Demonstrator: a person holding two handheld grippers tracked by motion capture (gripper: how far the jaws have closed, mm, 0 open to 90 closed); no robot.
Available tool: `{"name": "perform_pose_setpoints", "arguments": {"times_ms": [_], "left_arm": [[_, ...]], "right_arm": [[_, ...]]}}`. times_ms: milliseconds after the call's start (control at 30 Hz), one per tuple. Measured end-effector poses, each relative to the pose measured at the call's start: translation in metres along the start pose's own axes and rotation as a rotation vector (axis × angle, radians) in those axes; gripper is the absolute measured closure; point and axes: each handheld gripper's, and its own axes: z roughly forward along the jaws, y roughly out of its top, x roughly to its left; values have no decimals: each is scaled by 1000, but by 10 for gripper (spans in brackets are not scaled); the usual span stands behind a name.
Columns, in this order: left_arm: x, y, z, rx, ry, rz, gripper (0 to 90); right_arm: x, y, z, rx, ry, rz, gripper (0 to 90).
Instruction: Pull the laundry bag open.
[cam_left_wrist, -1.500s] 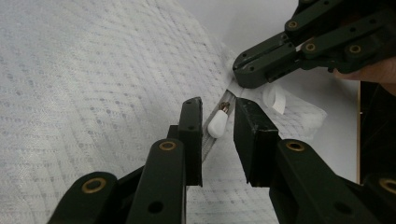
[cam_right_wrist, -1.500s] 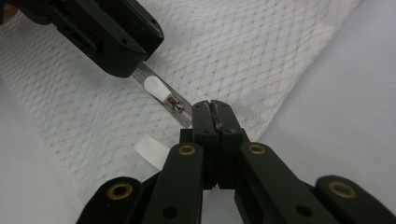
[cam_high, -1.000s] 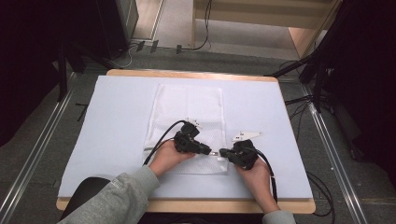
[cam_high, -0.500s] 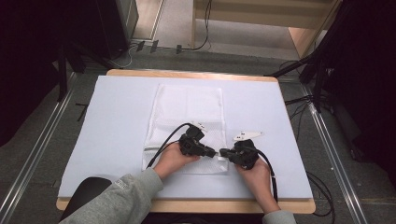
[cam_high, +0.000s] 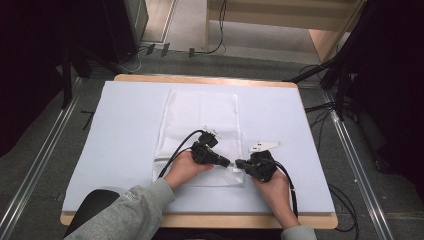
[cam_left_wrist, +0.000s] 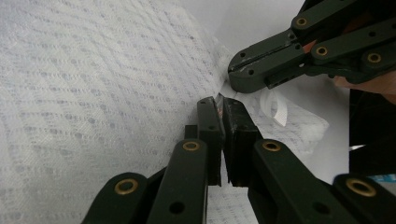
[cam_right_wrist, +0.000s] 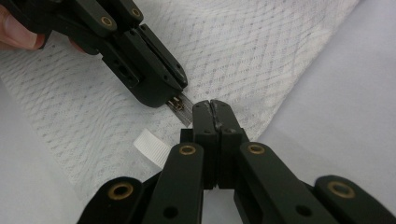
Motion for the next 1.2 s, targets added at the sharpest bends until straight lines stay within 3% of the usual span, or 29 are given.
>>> {"name": "perform_pose_setpoints", "arguments": {"times_ms": [333, 500, 800, 967, 1200], "left_arm": [[1, 1, -2, 36, -18, -16, 883], [-1, 2, -3, 46, -2, 4, 884], [1, 1, -2, 32, -10, -12, 882], [2, 1, -2, 26, -11, -15, 881], [4, 1, -3, 33, -21, -38, 883]], "right_arm": [[3, -1, 0, 6, -4, -33, 900], [3, -2, 1, 2, -5, -43, 900], [4, 2, 0, 23, -12, -37, 900], [1, 6, 4, 0, -6, -24, 900], [5, 5, 8, -19, -39, -118, 900]]}}
